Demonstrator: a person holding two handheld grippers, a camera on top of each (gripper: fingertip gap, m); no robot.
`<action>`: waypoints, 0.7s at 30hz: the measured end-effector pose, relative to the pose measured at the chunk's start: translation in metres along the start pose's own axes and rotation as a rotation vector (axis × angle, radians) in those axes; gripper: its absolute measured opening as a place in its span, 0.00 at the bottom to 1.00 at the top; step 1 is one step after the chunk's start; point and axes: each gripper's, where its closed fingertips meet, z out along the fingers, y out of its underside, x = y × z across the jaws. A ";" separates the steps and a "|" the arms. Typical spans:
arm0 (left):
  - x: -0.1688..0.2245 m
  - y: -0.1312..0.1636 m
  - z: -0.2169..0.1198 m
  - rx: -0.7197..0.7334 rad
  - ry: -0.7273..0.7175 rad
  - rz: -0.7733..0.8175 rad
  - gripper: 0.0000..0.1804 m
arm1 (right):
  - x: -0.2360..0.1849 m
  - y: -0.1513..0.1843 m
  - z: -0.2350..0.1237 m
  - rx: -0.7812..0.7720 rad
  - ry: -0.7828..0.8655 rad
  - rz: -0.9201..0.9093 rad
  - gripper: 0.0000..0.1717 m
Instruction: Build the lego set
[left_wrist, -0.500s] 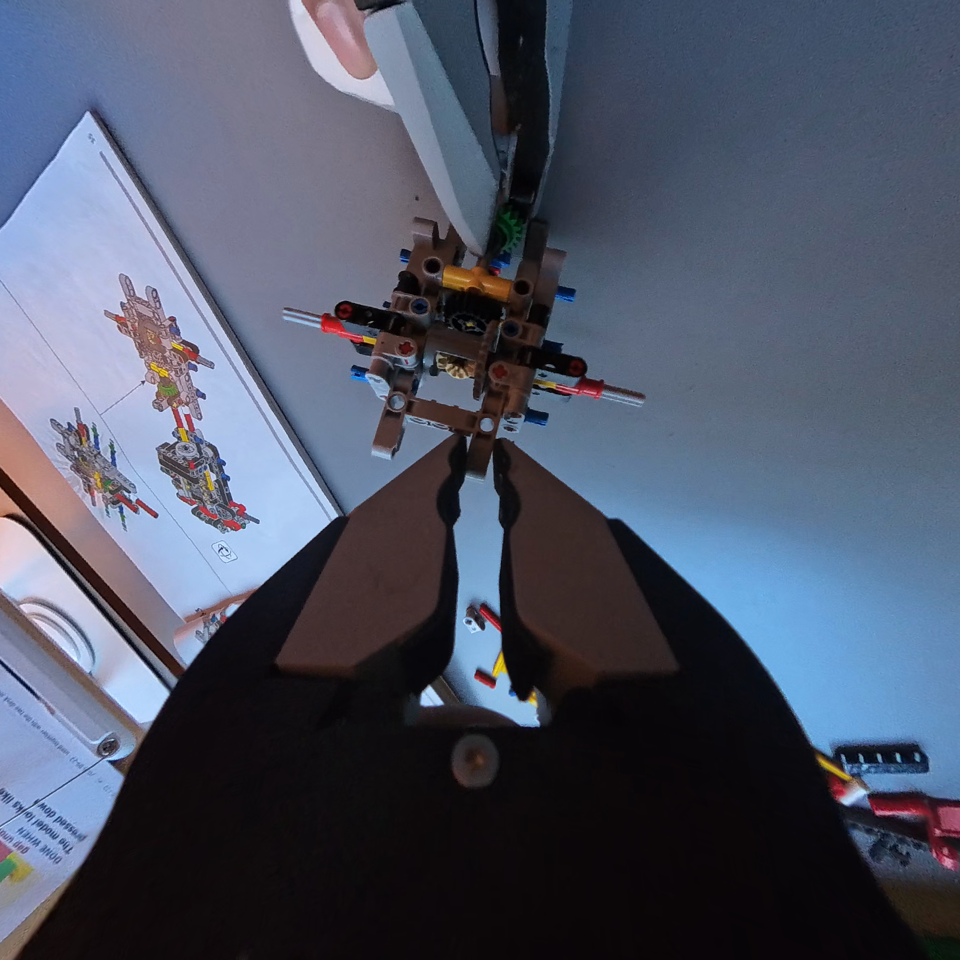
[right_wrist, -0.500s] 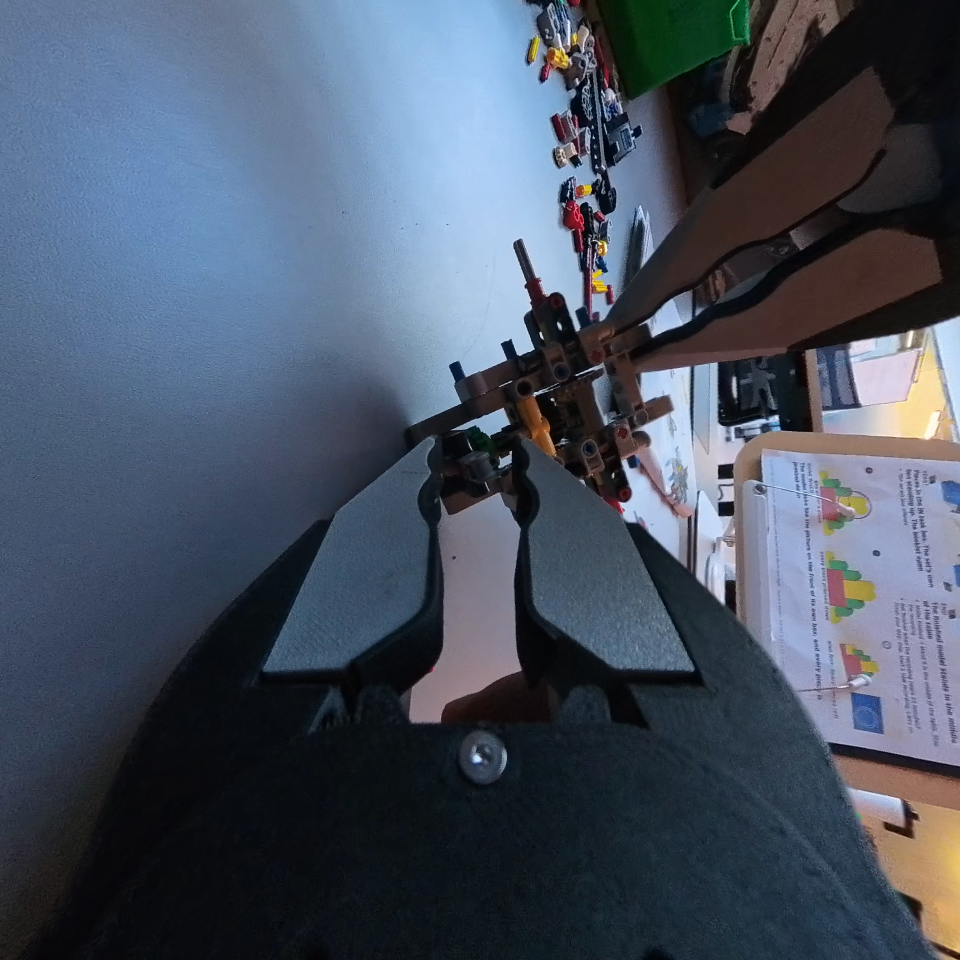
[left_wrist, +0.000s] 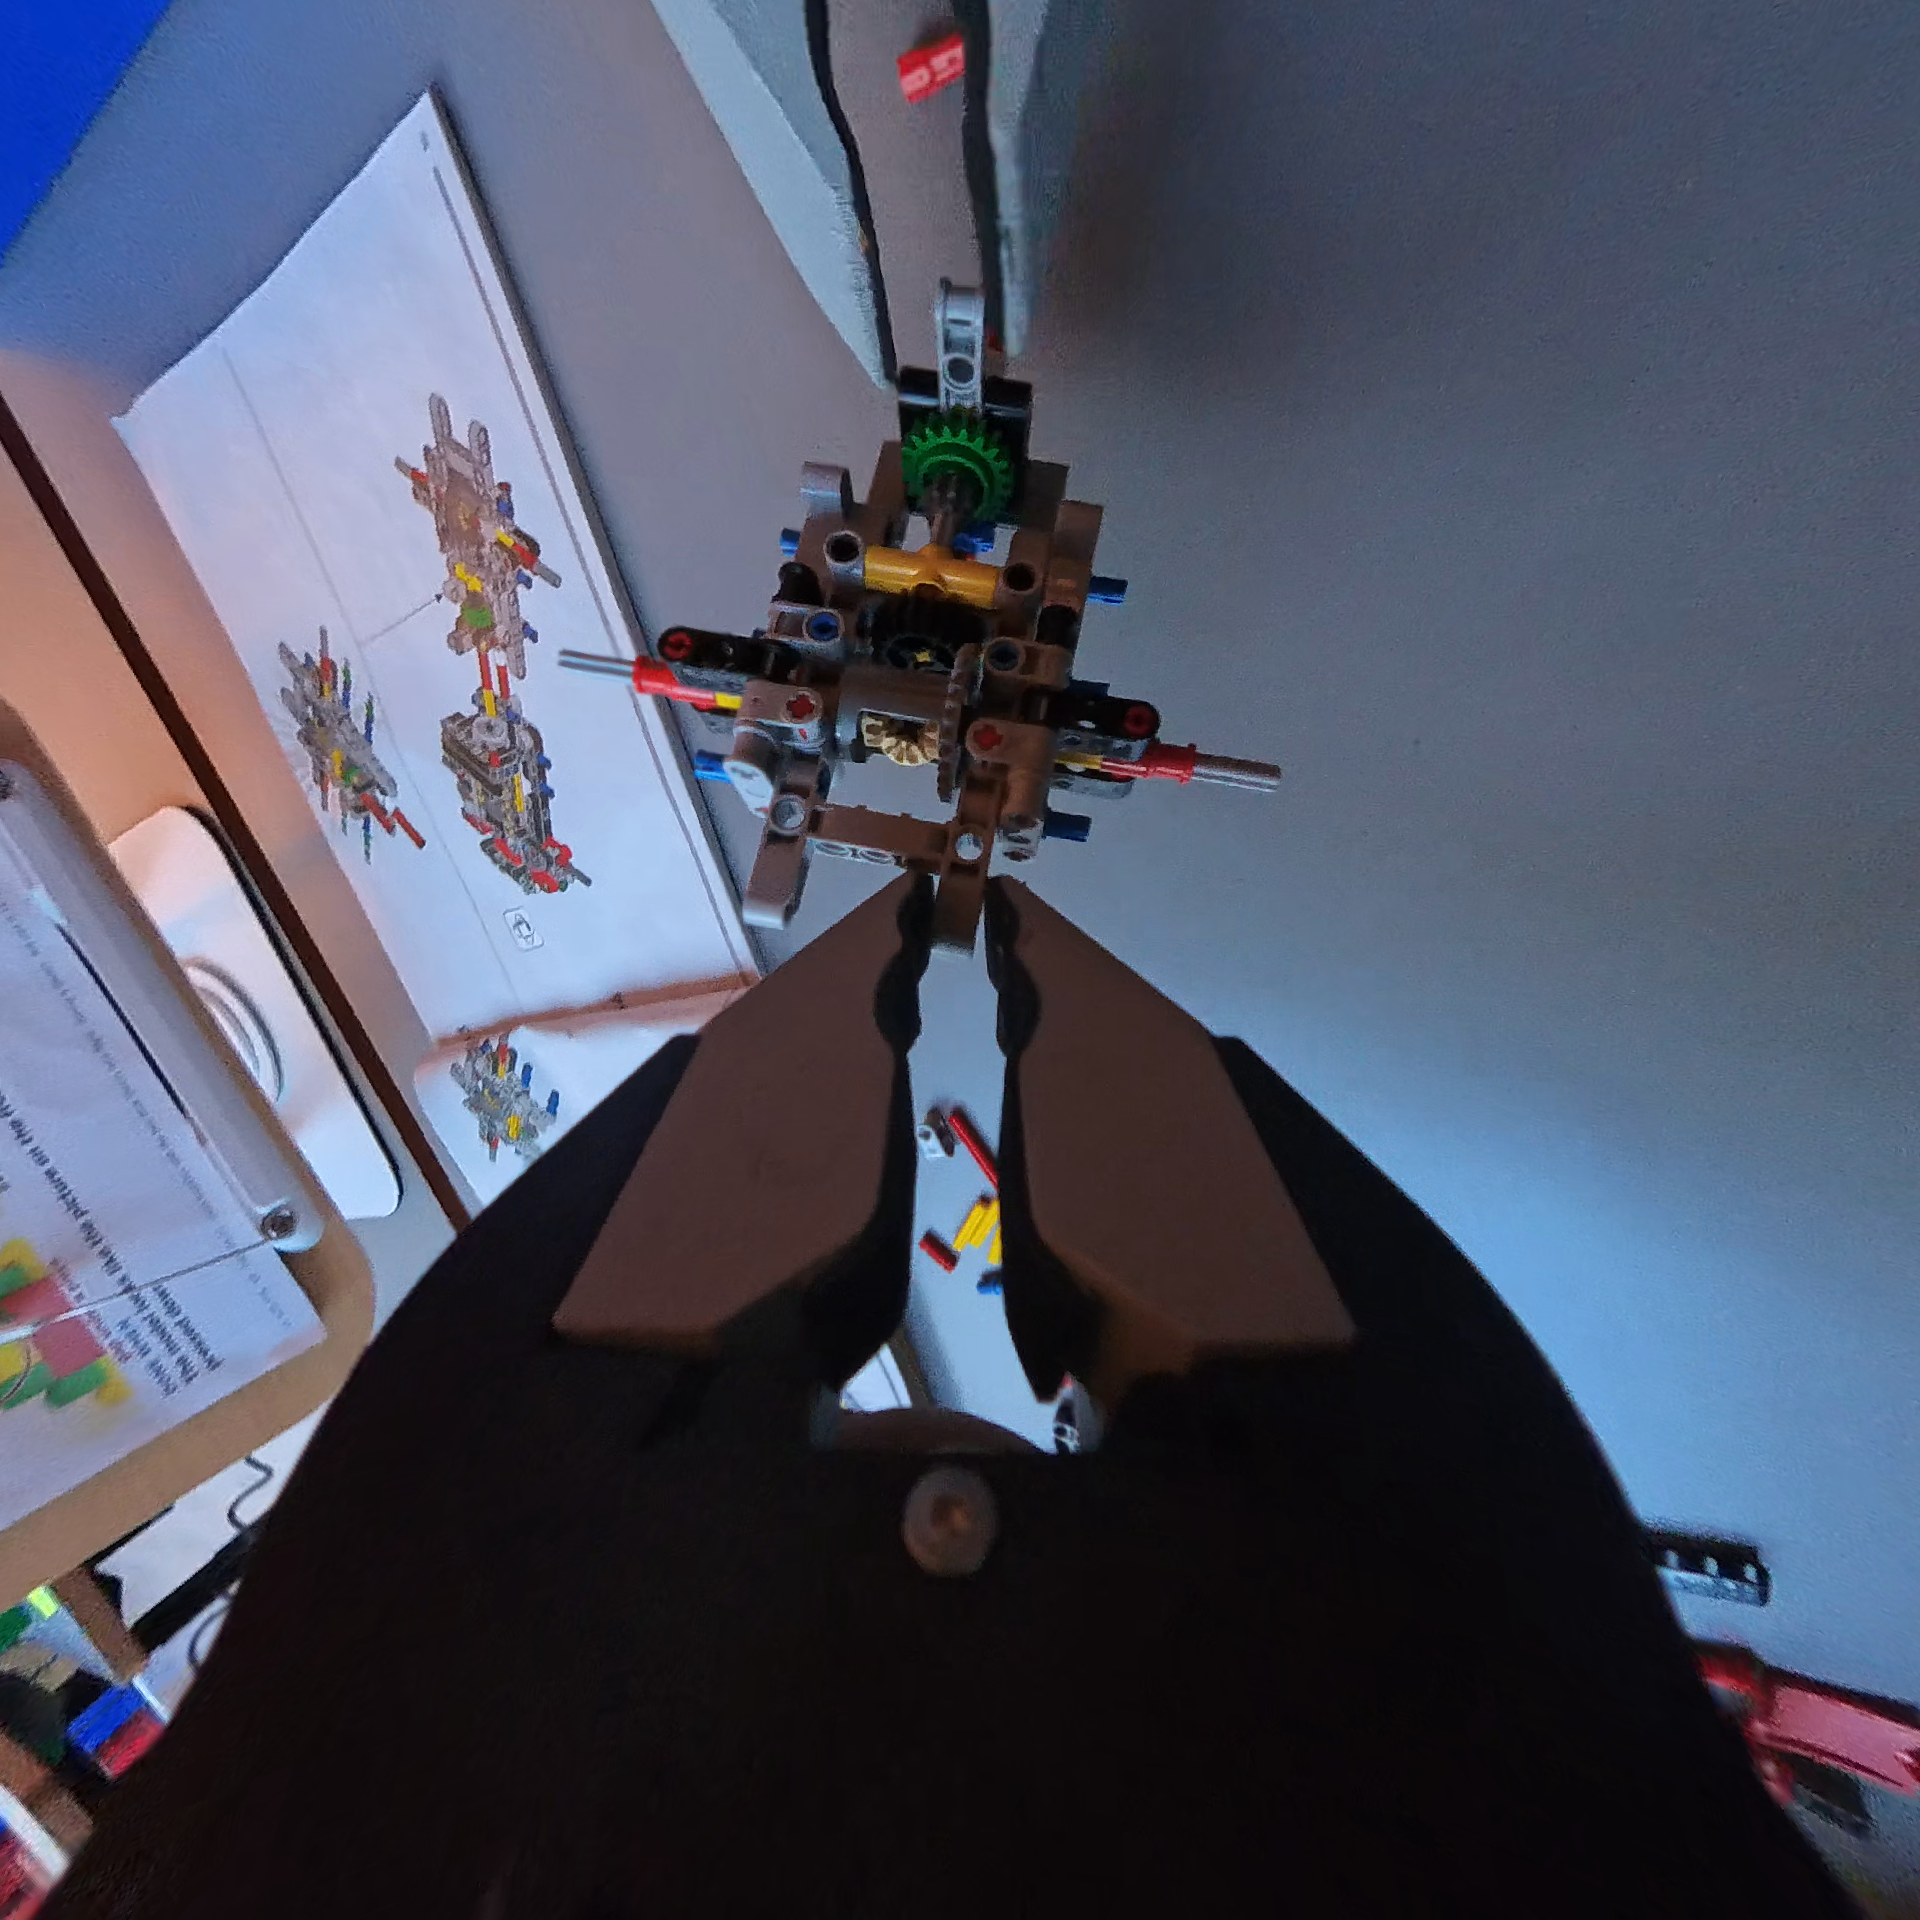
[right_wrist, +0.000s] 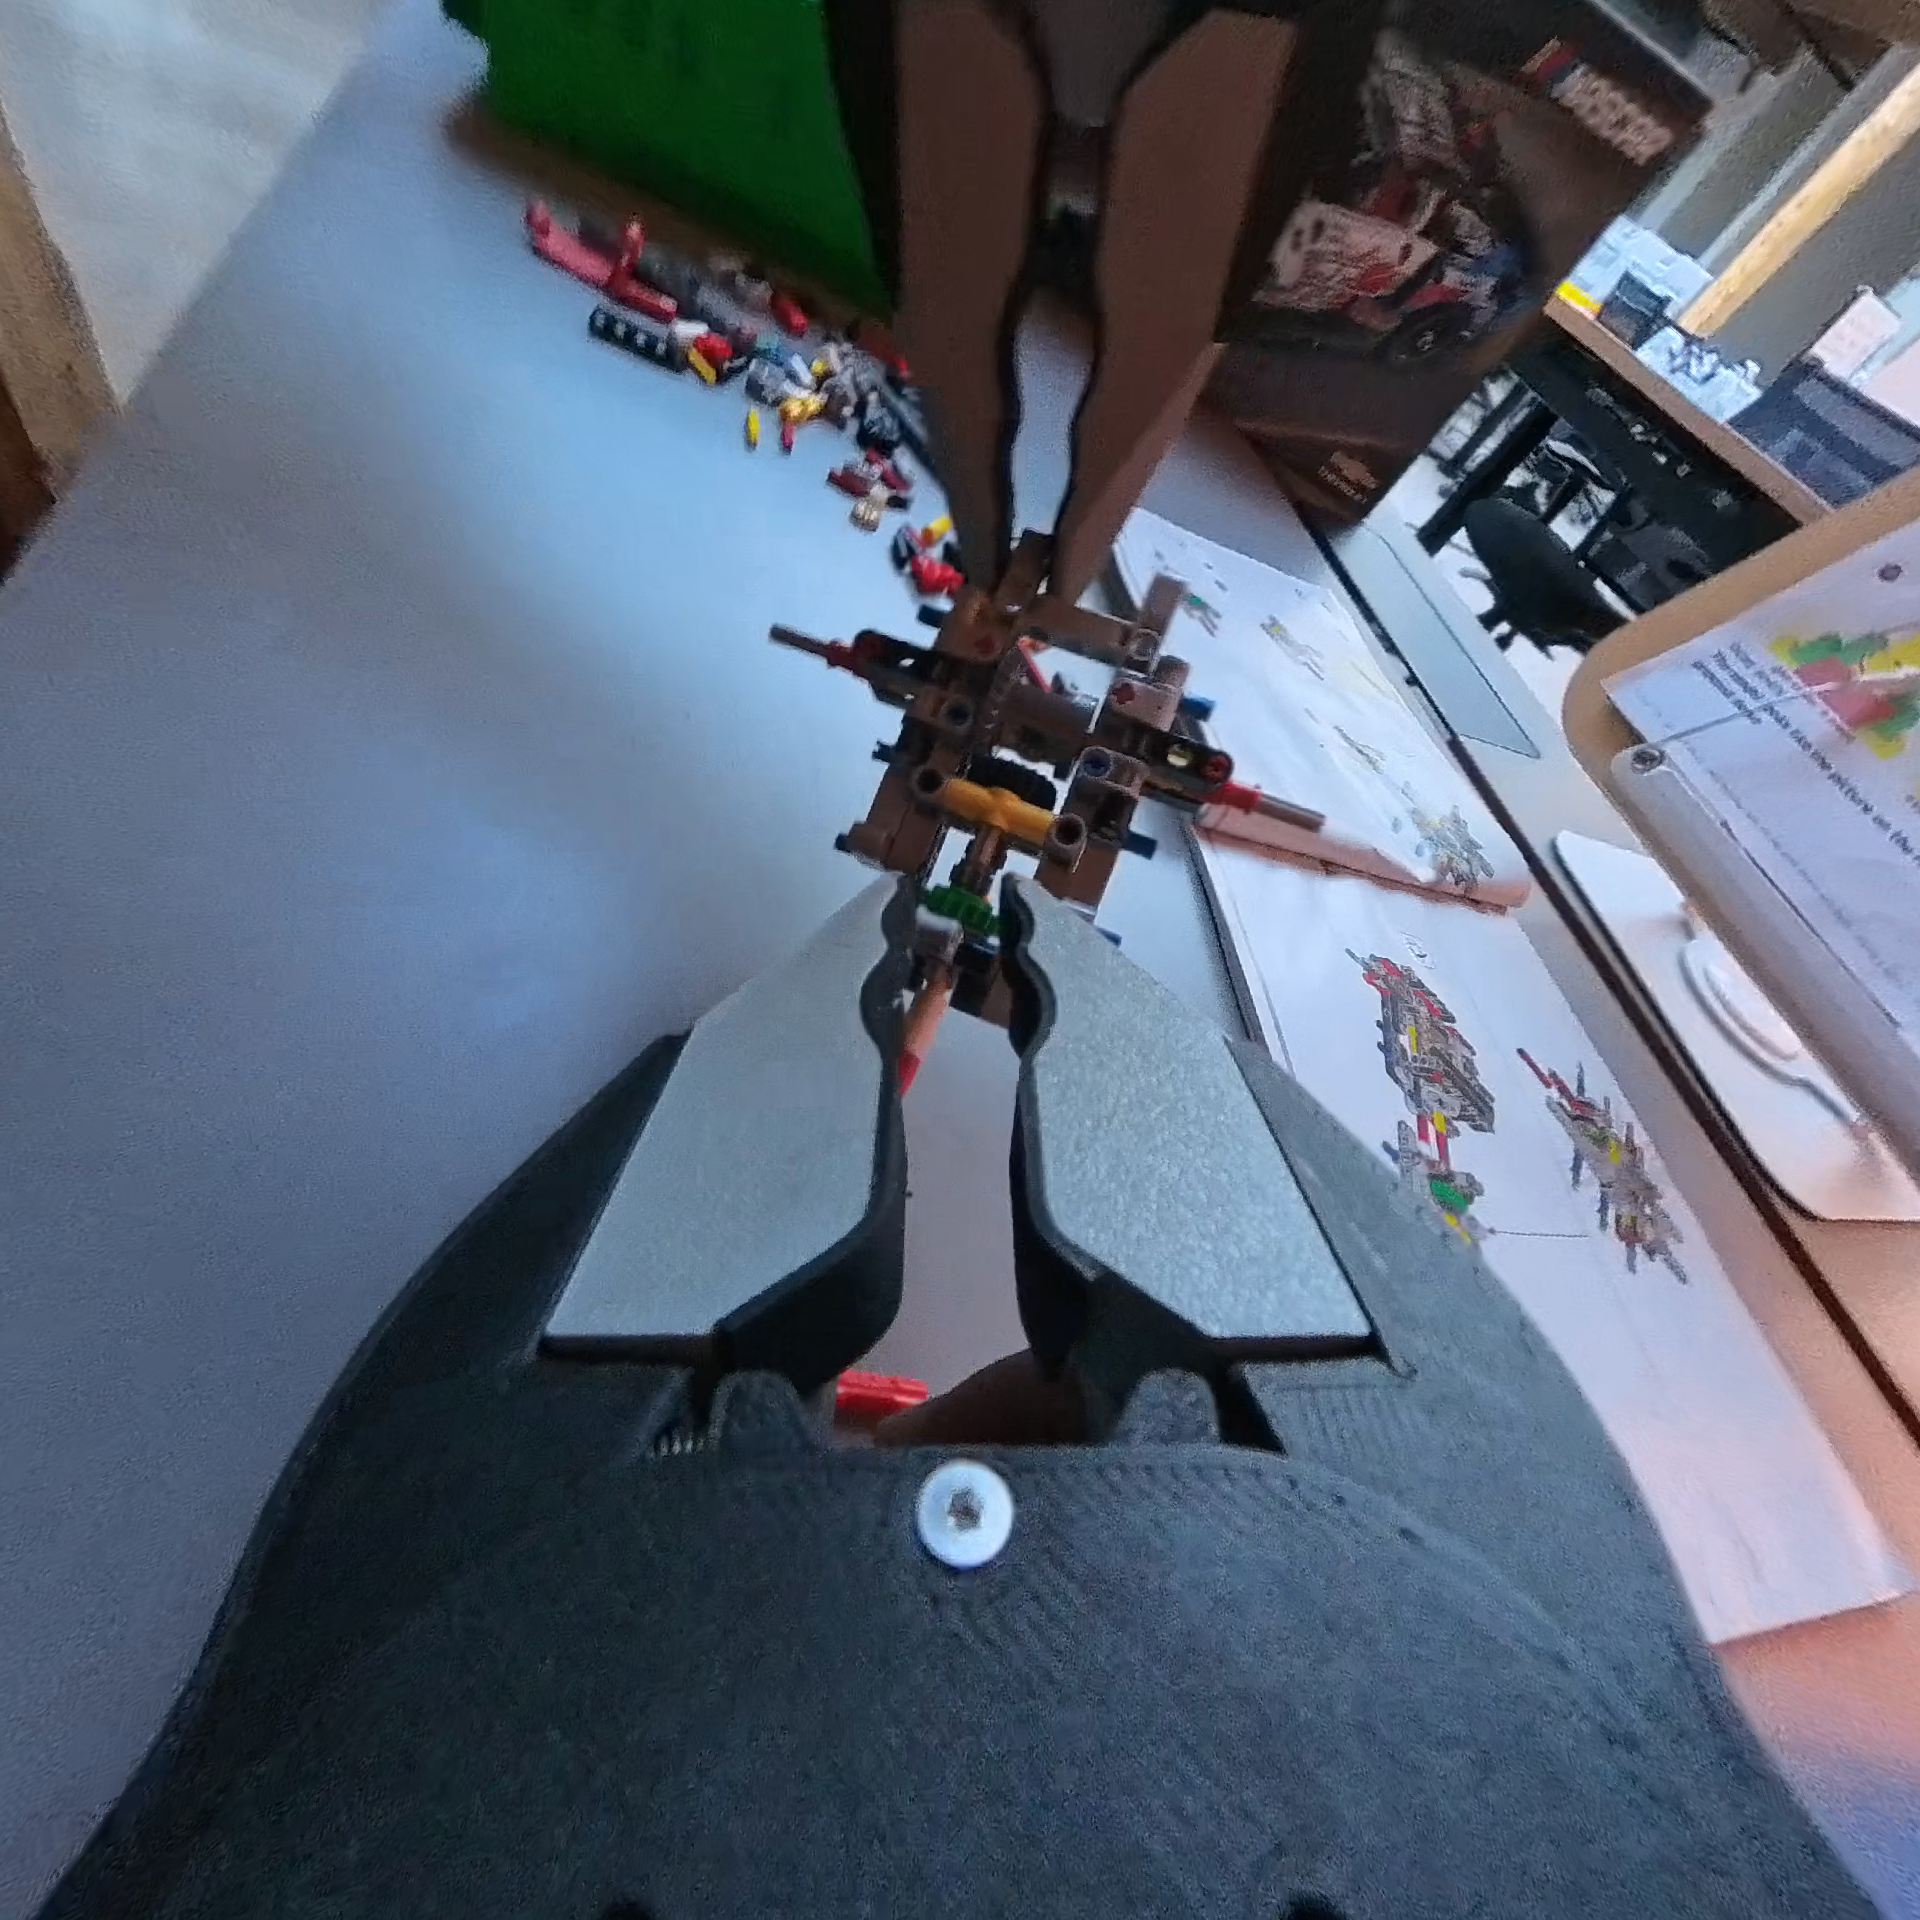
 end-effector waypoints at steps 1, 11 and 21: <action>0.000 -0.001 -0.001 -0.007 0.001 -0.013 0.04 | 0.003 -0.003 0.000 0.009 0.013 0.035 0.04; 0.019 -0.015 0.011 -0.007 0.027 -0.167 0.04 | -0.002 0.019 0.018 -0.180 0.096 0.008 0.00; 0.040 -0.012 0.017 0.101 -0.011 -0.321 0.05 | -0.013 0.020 0.022 -0.194 0.038 0.044 0.00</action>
